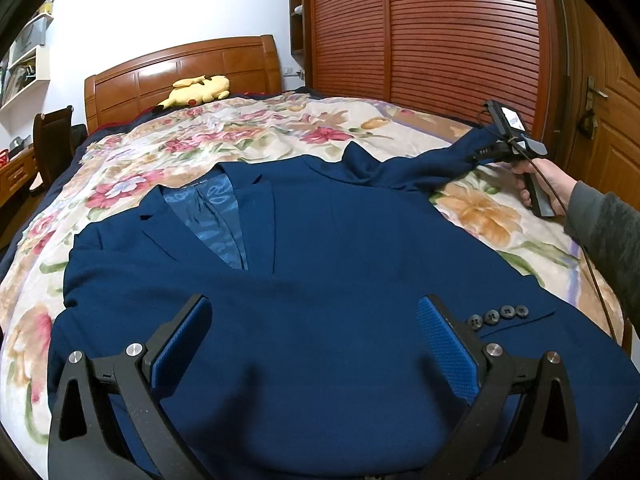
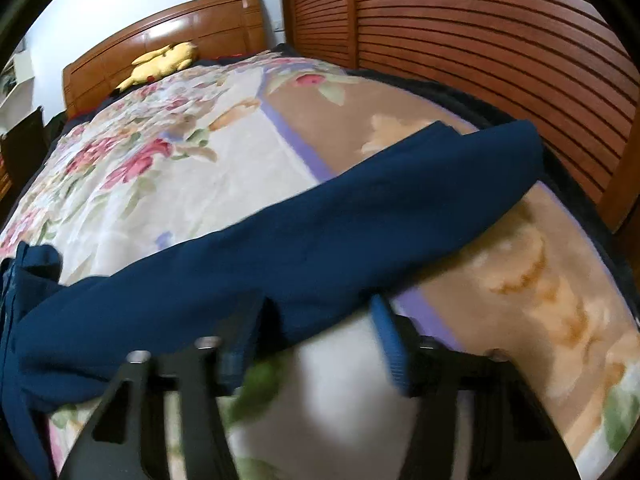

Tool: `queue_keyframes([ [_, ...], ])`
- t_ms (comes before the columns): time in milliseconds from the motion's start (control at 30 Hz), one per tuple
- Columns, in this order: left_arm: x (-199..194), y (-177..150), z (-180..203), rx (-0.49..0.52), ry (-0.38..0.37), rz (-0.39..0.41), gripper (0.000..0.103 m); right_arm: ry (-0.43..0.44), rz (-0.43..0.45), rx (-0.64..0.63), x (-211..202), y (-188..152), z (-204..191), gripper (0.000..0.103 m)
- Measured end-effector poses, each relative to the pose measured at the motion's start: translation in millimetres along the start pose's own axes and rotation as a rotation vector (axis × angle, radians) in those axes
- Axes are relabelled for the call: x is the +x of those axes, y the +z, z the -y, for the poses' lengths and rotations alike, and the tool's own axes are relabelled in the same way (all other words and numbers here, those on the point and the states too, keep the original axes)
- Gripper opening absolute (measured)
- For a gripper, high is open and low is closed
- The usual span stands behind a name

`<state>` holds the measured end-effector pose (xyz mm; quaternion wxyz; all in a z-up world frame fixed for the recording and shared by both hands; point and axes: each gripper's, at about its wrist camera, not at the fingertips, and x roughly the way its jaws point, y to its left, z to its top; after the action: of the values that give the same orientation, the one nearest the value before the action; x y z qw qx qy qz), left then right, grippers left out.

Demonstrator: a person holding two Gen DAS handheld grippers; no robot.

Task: Fold large clothes
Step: 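Fold the held sleeve across the jacket front with the right gripper, release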

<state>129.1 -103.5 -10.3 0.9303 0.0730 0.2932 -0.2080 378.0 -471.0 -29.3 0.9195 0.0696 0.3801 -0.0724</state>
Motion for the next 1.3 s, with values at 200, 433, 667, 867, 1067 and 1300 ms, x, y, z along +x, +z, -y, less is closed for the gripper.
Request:
queue_keyframes([
  [200, 0, -2, -1, -0.005, 0.001, 0.000, 0.103, -0.034, 0.039, -0.075, -14, -4, -8, 0.005],
  [433, 1, -4, -5, -0.027, -0.009, -0.003, 0.103, -0.005, 0.158, -0.138, -65, -7, -29, 0.004],
  [667, -6, -3, -6, -0.032, -0.010, 0.021, 0.103, 0.034, 0.202, -0.240, -114, -23, -58, 0.004],
  [867, -17, -5, -11, -0.041, -0.012, 0.038, 0.103, 0.080, 0.238, -0.331, -157, -43, -82, 0.004],
  [1067, -33, -9, -19, -0.052, -0.013, 0.051, 0.103, 0.150, 0.256, -0.356, -181, -58, -98, 0.004],
  [1300, -47, -16, -29, -0.053, 0.013, 0.058, 0.103, 0.221, 0.254, -0.417, -199, -82, -123, 0.004],
])
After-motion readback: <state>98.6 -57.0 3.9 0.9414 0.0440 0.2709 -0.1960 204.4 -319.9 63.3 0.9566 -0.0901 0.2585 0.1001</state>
